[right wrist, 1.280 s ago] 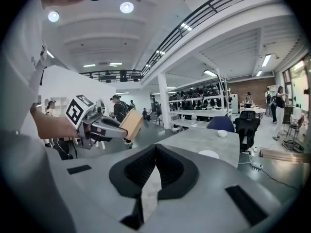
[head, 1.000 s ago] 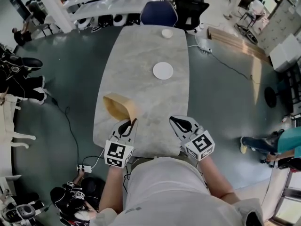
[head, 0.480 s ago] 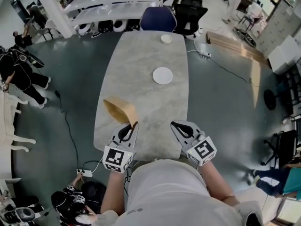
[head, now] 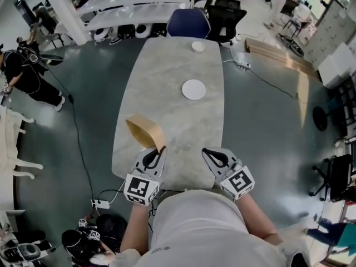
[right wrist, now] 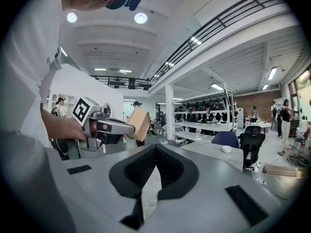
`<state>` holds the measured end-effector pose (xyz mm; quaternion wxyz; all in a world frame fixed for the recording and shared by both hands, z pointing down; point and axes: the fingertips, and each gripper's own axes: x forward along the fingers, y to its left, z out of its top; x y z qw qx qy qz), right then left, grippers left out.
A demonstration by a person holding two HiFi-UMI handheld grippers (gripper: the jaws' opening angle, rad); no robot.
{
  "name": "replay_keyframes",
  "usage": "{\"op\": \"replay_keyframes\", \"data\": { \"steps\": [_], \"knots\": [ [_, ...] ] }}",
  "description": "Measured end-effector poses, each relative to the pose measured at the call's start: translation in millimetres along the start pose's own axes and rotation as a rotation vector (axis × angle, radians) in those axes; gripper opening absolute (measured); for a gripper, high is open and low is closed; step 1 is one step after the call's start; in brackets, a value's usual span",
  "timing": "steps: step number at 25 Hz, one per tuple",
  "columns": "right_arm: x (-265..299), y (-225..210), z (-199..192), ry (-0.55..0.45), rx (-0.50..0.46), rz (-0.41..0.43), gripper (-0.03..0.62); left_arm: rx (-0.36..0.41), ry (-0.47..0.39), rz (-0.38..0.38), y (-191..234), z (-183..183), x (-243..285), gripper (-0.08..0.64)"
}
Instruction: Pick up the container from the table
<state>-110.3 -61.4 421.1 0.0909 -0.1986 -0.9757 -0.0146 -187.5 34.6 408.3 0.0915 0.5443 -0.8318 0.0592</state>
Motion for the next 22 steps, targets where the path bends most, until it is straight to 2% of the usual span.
{"op": "replay_keyframes", "data": {
  "steps": [22],
  "knots": [
    [6, 1, -13, 0.027, 0.04, -0.024, 0.011, -0.002, 0.05, -0.02, 5, -19, 3, 0.017]
  ]
}}
